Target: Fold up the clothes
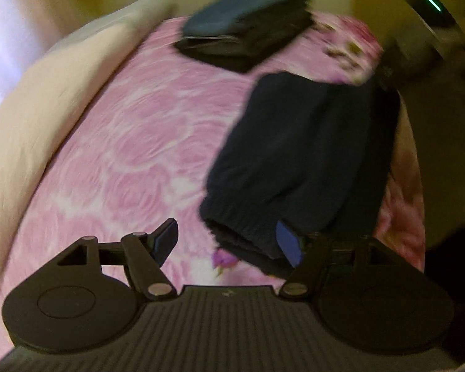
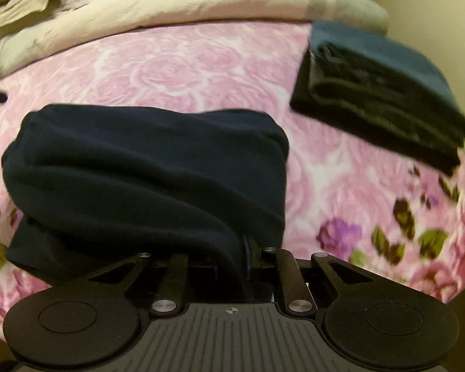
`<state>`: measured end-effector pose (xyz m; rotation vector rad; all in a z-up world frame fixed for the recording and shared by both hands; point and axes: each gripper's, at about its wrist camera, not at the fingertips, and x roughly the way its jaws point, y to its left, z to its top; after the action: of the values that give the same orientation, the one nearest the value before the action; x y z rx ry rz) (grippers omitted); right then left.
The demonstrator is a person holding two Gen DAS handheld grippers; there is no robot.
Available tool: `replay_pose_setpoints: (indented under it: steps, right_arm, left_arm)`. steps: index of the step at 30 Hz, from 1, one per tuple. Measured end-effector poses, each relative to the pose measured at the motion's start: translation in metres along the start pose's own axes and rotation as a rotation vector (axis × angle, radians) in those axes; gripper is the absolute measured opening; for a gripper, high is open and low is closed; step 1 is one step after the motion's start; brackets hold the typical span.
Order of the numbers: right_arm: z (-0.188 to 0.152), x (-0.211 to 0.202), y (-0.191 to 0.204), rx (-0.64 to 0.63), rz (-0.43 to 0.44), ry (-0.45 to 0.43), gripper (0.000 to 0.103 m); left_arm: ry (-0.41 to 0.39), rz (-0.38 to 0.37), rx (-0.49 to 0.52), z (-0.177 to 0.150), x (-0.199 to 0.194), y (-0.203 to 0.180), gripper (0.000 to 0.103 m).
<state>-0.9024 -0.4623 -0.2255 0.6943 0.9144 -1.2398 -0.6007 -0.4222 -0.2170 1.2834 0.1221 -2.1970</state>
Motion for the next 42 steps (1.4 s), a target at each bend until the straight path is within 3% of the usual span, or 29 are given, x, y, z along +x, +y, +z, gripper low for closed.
replay_pose_setpoints:
  steps: [4, 7, 8, 9, 11, 14, 18, 23, 25, 27, 28, 29, 33, 38, 42]
  right_arm:
    - [-0.006, 0.008, -0.020, 0.083, -0.030, 0.034, 0.014]
    - [-0.011, 0.015, -0.032, 0.143, 0.000, 0.057, 0.015]
    - [-0.012, 0.010, -0.026, 0.096, -0.007, 0.044, 0.025]
    - [-0.013, 0.004, -0.018, 0.031, -0.031, 0.029, 0.051]
    - [-0.016, -0.011, -0.005, -0.062, -0.075, -0.005, 0.064]
    - [-0.025, -0.036, 0.025, -0.244, -0.069, -0.056, 0.064]
    - [-0.038, -0.056, 0.084, -0.486, 0.056, -0.129, 0.064]
    - [-0.037, -0.041, 0.154, -0.722, 0.179, -0.210, 0.064]
    - [-0.038, -0.030, 0.176, -0.820, 0.195, -0.221, 0.064]
    - [-0.040, -0.018, 0.194, -0.917, 0.191, -0.215, 0.063]
    - [-0.038, -0.012, 0.198, -0.938, 0.183, -0.215, 0.056]
    - [-0.036, -0.006, 0.201, -0.959, 0.175, -0.215, 0.031]
    - [-0.027, -0.008, 0.192, -0.919, 0.194, -0.182, 0.007]
    - [-0.018, -0.037, 0.162, -0.862, 0.155, -0.202, 0.007]
    - [-0.029, -0.028, 0.165, -0.939, 0.151, -0.178, 0.007]
  left_arm:
    - [0.014, -0.030, 0.035, 0.009, 0.011, -0.031, 0.065]
    - [0.045, -0.015, 0.056, 0.007, 0.019, -0.048, 0.060]
    - [0.052, -0.015, 0.039, 0.005, 0.020, -0.050, 0.060]
    - [0.058, -0.014, 0.020, 0.004, 0.022, -0.052, 0.060]
    - [0.071, -0.001, -0.059, 0.001, 0.020, -0.045, 0.060]
    - [0.081, 0.022, -0.188, -0.008, 0.015, -0.030, 0.060]
    - [0.086, 0.046, -0.345, -0.027, 0.010, -0.011, 0.060]
    - [0.052, 0.018, -0.591, -0.053, -0.002, 0.012, 0.060]
    - [0.049, 0.032, -0.643, -0.062, -0.004, 0.016, 0.060]
    - [0.047, 0.040, -0.673, -0.070, -0.006, 0.018, 0.060]
    - [0.046, 0.038, -0.687, -0.074, -0.006, 0.019, 0.060]
    - [0.045, 0.035, -0.698, -0.079, -0.008, 0.019, 0.060]
    - [0.037, 0.024, -0.697, -0.088, -0.015, 0.015, 0.060]
    - [0.008, -0.011, -0.695, -0.088, -0.019, 0.009, 0.060]
    - [-0.003, -0.038, -0.712, -0.087, -0.012, 0.007, 0.060]
